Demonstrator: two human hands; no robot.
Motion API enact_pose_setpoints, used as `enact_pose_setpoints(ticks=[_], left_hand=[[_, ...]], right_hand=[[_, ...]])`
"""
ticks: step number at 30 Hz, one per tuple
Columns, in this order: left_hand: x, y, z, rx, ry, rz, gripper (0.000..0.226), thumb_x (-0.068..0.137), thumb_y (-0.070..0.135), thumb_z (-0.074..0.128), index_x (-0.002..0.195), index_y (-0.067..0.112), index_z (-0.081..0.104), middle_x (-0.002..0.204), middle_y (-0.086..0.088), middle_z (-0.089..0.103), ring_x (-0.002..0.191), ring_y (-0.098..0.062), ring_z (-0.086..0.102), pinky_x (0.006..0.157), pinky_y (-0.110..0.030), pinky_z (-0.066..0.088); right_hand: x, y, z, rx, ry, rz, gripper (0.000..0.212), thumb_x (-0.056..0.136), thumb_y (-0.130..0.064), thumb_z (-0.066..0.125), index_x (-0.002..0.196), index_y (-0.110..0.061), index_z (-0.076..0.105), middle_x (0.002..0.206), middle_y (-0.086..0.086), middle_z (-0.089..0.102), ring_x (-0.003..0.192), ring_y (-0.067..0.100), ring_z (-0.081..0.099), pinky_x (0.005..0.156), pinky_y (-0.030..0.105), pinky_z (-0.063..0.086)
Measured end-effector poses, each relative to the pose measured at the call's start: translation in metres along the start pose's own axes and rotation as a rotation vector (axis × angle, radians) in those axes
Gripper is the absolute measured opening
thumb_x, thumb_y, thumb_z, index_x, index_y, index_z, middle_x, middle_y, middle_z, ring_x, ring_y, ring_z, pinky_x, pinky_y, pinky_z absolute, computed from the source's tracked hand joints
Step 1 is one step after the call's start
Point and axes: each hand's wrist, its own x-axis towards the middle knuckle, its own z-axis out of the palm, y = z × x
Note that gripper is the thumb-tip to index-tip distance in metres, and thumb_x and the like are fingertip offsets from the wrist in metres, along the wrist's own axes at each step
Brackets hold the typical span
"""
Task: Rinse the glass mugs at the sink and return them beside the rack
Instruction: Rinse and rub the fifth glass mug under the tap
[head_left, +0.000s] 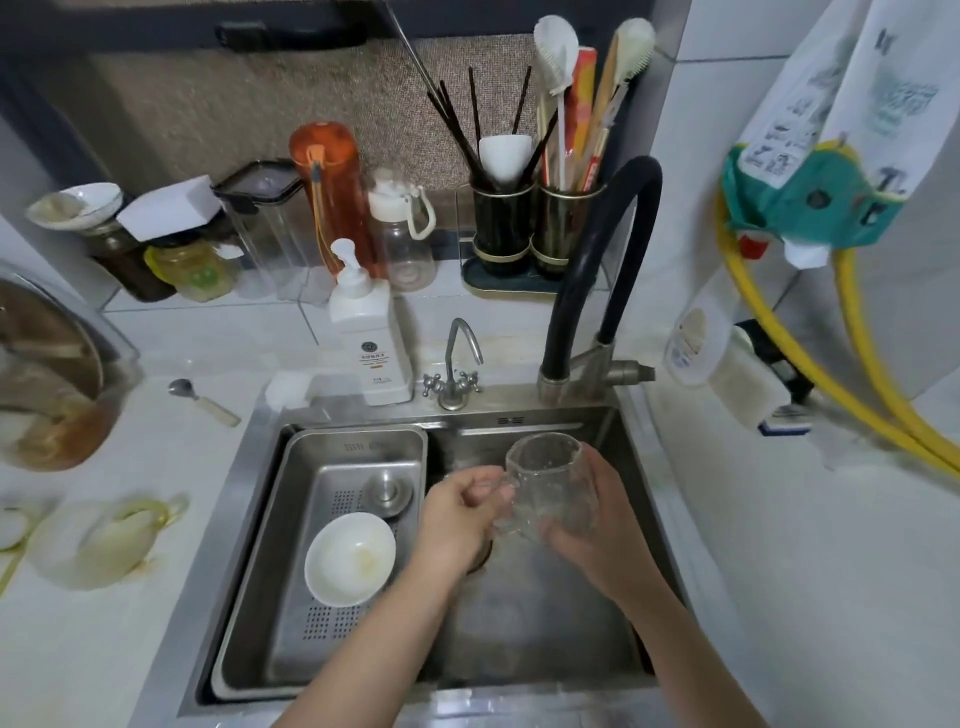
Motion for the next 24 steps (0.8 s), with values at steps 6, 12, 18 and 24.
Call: enact_pose_setpoints(ticks=[6, 12, 18, 24], left_hand=[[0.004, 0.004, 0.004, -0.123, -0.008, -0.169, 0.008, 0.086, 0.012, 0.066, 0.091, 0.006, 0.066, 0.075, -0.006, 0.06, 0.067, -0.01, 0.06, 0.057, -0.021, 0.055], [0.016, 0.006, 0.007, -0.164, 0.032, -0.18, 0.002, 0.084, 0.008, 0.068, 0.082, 0.008, 0.067, 0.074, -0.003, 0.064, 0.069, -0.009, 0.06, 0.07, -0.024, 0.052], [0.029, 0.006, 0.011, -0.213, 0.031, -0.171, 0.005, 0.084, 0.005, 0.067, 0.079, 0.007, 0.067, 0.058, 0.004, 0.06, 0.06, -0.007, 0.057, 0.073, -0.028, 0.053], [0.037, 0.008, 0.014, -0.259, -0.006, -0.183, 0.004, 0.084, 0.004, 0.064, 0.085, 0.002, 0.067, 0.057, 0.002, 0.059, 0.057, -0.007, 0.057, 0.082, -0.036, 0.053]], right_hand=[[0.013, 0.011, -0.007, -0.068, -0.046, -0.077, 0.089, 0.063, -0.04, 0.085, 0.138, -0.019, 0.04, 0.129, -0.001, 0.053, 0.121, 0.016, 0.052, 0.102, 0.039, 0.046], [0.034, 0.012, -0.034, 0.052, -0.169, 0.101, 0.05, 0.083, -0.027, 0.071, 0.13, -0.033, 0.052, 0.124, -0.014, 0.061, 0.114, 0.005, 0.059, 0.097, 0.028, 0.049], [0.106, 0.027, -0.07, -0.053, 0.235, 0.308, 0.039, 0.091, -0.022, 0.062, 0.127, -0.009, 0.051, 0.113, 0.001, 0.059, 0.099, 0.018, 0.058, 0.075, 0.019, 0.043], [0.165, 0.065, -0.087, -0.132, 0.283, 0.433, 0.042, 0.092, -0.026, 0.058, 0.127, -0.006, 0.048, 0.106, 0.012, 0.061, 0.096, 0.033, 0.06, 0.083, 0.039, 0.046]])
